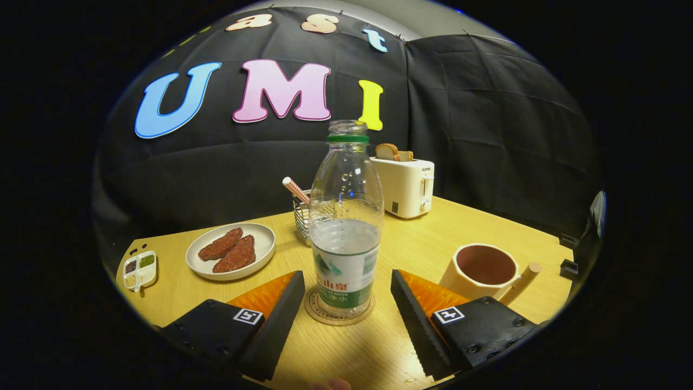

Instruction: Take the bottle from table, then pour the juice into the cup, finally place the bottle on the coaster

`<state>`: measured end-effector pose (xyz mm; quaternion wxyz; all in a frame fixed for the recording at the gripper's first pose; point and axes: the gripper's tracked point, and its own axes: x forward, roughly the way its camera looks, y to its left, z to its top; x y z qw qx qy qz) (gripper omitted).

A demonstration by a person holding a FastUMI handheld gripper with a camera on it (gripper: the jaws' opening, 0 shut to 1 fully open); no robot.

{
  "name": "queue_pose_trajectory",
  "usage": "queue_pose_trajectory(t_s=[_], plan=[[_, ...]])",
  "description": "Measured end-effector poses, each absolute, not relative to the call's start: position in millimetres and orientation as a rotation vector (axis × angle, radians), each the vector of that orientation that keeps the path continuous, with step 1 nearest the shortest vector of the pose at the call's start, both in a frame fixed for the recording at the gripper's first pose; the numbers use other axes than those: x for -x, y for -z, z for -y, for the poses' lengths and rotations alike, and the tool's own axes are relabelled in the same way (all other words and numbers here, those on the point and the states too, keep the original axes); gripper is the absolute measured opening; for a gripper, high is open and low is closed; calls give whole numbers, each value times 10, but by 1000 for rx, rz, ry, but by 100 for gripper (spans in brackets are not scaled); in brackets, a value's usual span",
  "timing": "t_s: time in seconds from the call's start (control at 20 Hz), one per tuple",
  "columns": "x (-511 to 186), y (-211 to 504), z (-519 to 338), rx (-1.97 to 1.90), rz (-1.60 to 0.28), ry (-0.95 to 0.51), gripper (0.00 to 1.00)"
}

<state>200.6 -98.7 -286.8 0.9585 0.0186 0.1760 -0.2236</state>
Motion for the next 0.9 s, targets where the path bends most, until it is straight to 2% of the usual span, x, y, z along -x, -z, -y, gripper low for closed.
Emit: queue_pose_trajectory(t_s=[0.25,0.9], plan=[[-1623,2622,729,-33,-368,353,98],[-958,1287,90,-3,-254,57,98]])
